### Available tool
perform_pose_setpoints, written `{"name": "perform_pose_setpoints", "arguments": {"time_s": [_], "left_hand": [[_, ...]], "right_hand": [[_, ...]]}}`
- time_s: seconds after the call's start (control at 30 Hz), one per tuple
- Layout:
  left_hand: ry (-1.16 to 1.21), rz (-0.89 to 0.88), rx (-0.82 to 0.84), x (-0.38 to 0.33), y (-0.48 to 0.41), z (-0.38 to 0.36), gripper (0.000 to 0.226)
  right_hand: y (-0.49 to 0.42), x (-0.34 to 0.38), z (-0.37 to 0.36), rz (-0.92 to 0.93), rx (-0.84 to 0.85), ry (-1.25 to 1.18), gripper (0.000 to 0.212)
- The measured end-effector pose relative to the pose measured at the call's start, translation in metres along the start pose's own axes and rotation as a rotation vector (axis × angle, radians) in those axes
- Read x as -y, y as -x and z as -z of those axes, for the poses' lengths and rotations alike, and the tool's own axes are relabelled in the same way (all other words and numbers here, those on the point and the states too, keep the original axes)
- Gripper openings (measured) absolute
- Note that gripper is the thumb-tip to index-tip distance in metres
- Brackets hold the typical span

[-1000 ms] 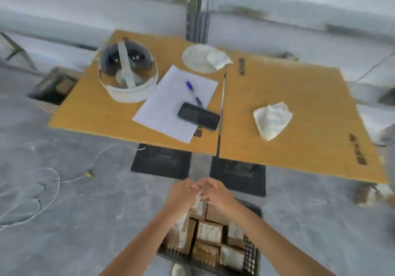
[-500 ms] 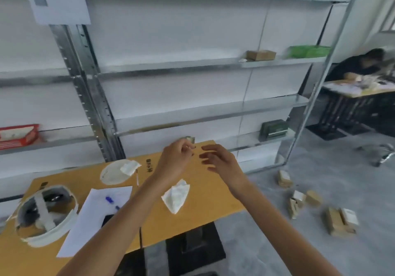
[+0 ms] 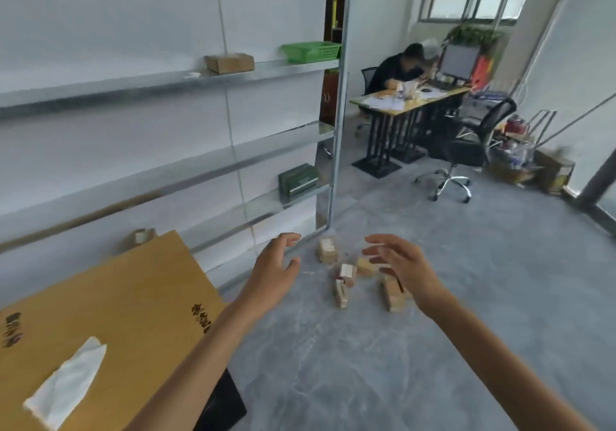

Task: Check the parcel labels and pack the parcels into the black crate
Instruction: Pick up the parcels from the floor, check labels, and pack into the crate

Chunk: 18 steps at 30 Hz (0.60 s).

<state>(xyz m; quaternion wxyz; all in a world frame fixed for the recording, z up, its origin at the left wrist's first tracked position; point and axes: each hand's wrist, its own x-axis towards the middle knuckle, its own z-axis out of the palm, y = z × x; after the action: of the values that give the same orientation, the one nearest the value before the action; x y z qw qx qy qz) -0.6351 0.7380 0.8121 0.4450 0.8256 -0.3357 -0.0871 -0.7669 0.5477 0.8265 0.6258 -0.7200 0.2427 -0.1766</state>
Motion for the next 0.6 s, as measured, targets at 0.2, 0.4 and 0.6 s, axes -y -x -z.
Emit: {"name": "perform_pose_setpoints", "arguments": {"time_s": [0.2, 0.4, 0.6], "left_hand": [[-0.015, 0.018, -0.006, -0.022, -0.073, -0.051, 0.033], [-0.015, 0.050, 0.006, 0.005, -0.135, -0.062, 0.031], [0.029, 0.114, 0.015, 0.050, -0.223, -0.071, 0.029]], "right_hand": [[-0.059, -0.009, 0.094, -0.055, -0.099, 0.061, 0.029], [-0.123, -0.023, 0.109, -0.098, -0.106, 0.029, 0.029], [-0.211, -0.039, 0.088, -0.173, -0.047, 0.038, 0.028]]}}
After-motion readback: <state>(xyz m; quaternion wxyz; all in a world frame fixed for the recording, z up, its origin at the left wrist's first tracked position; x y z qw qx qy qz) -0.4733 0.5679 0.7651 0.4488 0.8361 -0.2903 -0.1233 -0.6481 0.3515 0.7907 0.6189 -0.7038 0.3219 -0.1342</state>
